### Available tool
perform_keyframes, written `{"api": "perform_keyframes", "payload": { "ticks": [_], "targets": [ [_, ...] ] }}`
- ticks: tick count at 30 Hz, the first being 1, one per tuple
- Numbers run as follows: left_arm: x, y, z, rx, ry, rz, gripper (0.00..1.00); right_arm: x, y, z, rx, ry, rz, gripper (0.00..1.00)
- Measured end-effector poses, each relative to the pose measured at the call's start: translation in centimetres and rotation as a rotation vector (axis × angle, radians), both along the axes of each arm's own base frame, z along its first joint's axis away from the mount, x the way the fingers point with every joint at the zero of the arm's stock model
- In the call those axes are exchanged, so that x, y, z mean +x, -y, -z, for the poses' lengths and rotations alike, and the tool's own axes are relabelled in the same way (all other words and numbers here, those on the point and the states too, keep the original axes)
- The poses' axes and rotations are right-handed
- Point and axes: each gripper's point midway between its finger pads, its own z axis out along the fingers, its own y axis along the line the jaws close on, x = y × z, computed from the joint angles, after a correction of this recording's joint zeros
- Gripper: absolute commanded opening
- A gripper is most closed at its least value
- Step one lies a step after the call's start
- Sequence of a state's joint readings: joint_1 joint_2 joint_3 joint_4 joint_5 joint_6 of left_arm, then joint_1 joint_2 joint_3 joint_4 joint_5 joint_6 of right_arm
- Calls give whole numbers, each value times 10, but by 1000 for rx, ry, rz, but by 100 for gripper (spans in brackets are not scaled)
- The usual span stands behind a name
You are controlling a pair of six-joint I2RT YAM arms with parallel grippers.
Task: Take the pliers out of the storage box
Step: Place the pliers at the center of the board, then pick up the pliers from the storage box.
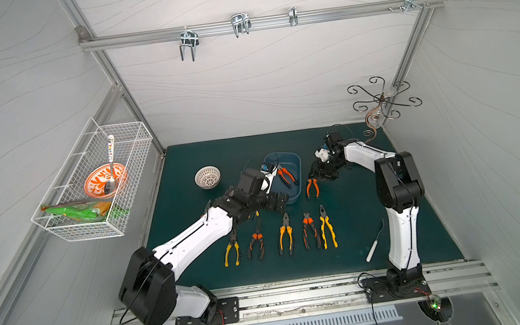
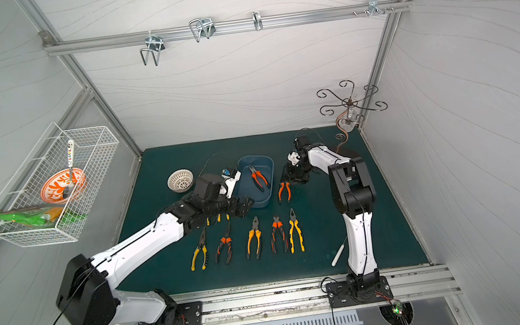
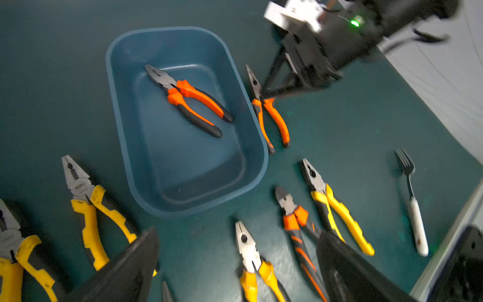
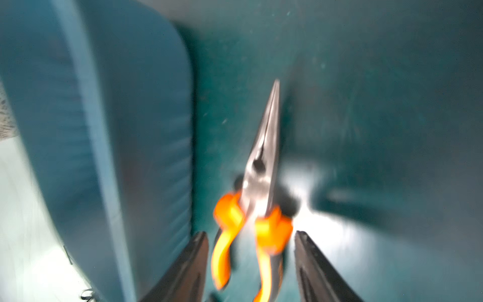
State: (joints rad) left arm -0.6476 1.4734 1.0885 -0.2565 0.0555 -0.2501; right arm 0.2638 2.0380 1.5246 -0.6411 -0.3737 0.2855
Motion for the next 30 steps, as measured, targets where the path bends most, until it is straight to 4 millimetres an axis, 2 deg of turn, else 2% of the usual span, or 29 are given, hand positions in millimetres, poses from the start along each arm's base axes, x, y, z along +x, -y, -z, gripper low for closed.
{"api": "perform_keyframes", "payload": {
  "ticks": [5, 10, 16, 21, 25, 30],
  "targets": [
    [38, 9, -5, -35, -55, -185, 98, -23, 6, -45, 24, 94, -4, 76],
    [67, 14, 10, 20, -122, -325, 97, -47, 12, -74, 45, 162, -8, 99],
    [85, 24, 31, 76, -201, -427, 88, -79, 24, -97, 49, 231, 17, 99],
    [93, 31, 50, 97, -267, -500, 75, -97, 43, -120, 56, 332, 82, 99],
    [97, 32, 70, 123, -306, -541, 64, -100, 51, -121, 90, 341, 109, 99],
    [105, 37, 91, 147, -331, -567, 58, -108, 51, -102, 116, 296, 106, 99]
  ]
}}
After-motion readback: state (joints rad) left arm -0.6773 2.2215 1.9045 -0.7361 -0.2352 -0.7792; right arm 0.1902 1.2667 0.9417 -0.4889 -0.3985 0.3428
